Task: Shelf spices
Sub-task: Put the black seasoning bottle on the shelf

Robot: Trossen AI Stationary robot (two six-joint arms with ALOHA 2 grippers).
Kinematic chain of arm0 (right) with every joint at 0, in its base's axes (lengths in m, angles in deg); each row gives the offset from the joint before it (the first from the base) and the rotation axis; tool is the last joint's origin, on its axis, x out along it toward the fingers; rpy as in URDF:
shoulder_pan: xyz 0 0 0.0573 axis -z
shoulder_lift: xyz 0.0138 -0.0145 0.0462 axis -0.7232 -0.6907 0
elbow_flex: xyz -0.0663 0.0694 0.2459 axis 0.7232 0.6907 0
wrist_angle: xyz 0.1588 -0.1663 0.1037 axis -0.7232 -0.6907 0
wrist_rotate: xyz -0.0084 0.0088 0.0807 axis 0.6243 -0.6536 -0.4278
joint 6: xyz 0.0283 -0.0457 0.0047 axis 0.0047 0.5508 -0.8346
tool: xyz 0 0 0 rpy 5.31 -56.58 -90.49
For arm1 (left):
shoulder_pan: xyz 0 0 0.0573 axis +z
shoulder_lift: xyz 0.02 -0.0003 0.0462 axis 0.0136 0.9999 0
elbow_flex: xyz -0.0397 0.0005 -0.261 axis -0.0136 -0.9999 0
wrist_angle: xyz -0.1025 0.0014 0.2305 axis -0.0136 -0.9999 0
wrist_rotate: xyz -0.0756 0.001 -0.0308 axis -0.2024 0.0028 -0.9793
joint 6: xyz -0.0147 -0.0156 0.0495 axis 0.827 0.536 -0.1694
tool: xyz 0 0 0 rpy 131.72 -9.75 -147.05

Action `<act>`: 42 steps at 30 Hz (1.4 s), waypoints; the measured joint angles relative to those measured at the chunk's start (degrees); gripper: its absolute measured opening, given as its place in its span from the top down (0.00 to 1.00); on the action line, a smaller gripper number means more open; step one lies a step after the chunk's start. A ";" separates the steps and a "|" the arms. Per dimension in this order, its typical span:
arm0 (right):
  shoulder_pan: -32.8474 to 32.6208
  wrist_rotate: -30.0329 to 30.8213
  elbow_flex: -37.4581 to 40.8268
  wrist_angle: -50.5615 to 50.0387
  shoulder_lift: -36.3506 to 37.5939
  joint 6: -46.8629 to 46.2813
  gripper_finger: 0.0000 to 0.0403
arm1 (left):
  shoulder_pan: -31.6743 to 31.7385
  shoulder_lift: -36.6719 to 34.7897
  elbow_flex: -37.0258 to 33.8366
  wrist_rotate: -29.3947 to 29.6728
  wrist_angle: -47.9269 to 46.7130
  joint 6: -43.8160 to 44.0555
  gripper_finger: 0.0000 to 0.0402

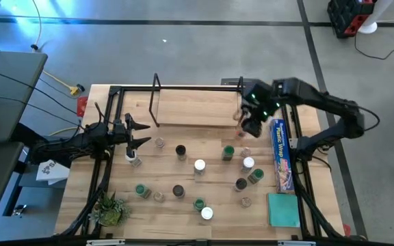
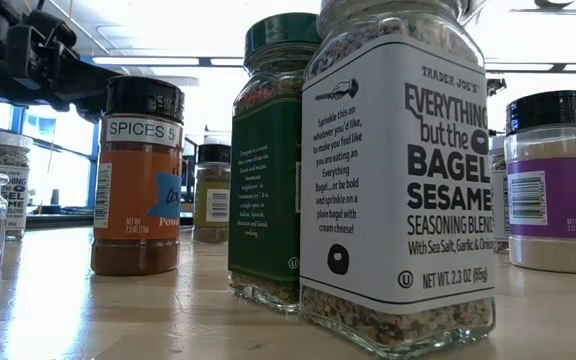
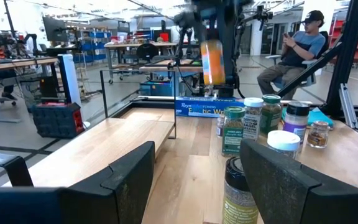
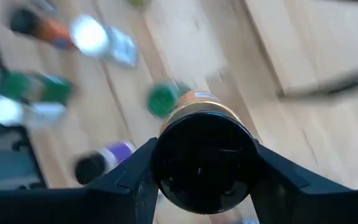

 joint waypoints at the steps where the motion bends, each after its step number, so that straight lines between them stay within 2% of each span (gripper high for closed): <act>1: 0.00 0.03 -4.43 -1.03 -2.71 0.26 0.54 | 0.00 0.00 0.00 0.00 0.00 0.00 0.42; 8: 3.86 3.43 -36.54 -8.25 -27.14 9.17 0.54 | 0.00 0.00 0.00 0.00 0.07 0.02 0.42; 11: 7.97 5.02 -45.08 -11.55 -36.19 14.15 0.54 | 0.00 0.00 0.00 0.00 0.13 0.10 0.42; 18: 18.39 9.38 -31.61 -5.82 -38.15 21.61 0.54 | 0.00 0.00 0.00 -0.07 0.26 0.13 0.42; 25: 24.20 9.05 -25.56 3.36 -38.11 22.53 0.54 | 0.00 -0.02 0.00 -0.10 0.24 0.13 0.42; 36: 26.73 9.03 -21.85 6.00 -38.04 22.55 0.53 | 0.00 -0.02 0.00 -0.18 0.19 0.15 0.42; 42: 26.69 9.03 -21.61 7.03 -38.02 22.35 0.40 | -0.02 0.00 0.00 -0.20 0.15 1.51 0.42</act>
